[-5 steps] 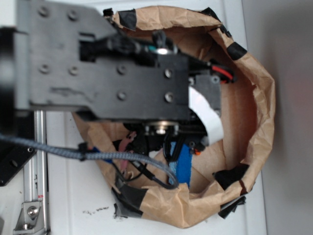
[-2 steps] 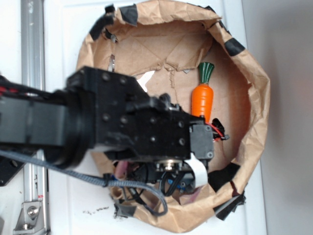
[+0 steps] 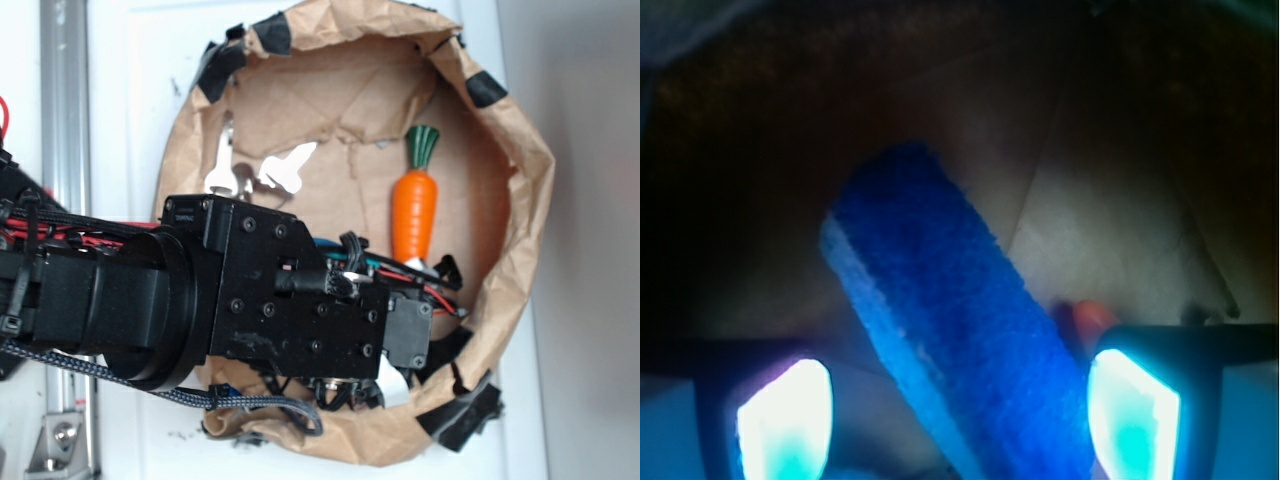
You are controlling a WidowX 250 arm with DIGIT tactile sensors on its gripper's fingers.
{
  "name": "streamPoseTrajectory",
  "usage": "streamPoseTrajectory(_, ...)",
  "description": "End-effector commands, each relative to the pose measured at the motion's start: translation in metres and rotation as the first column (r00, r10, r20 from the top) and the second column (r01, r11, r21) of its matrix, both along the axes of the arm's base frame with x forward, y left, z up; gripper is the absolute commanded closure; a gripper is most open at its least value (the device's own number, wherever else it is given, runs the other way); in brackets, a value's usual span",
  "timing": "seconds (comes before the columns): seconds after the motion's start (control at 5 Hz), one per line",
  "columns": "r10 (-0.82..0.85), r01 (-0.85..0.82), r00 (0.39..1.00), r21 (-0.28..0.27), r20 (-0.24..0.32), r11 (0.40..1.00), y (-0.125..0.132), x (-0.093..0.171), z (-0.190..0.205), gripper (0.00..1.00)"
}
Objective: Grab the blue sponge.
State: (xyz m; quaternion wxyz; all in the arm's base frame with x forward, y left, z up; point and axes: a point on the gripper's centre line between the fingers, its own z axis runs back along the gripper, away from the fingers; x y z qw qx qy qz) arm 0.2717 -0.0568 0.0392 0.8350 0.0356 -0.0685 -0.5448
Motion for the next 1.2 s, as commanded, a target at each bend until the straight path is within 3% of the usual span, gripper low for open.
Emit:
streamPoseTrajectory(0.0,0.030,-0.032,0.998,0.023,0.057,0.999,-0.001,0.015,0.007,0.00)
streamPoseTrajectory(0.4,0.199,-0.196,0.978,-0.043,0.067,0.980,0.032,0.036,0.026,0.00)
streamPoseTrajectory(0.6,0.315,-0.311,0.949,-0.091,0.031,0.946,0.049,0.032,0.027,1.00)
streamPoseTrajectory(0.8,0.377,-0.376,0.926,-0.126,-0.010,0.918,0.048,0.019,0.025,1.00)
streamPoseTrajectory(1.0,0.344,-0.342,0.939,-0.127,0.001,0.931,0.036,0.003,0.037,0.02)
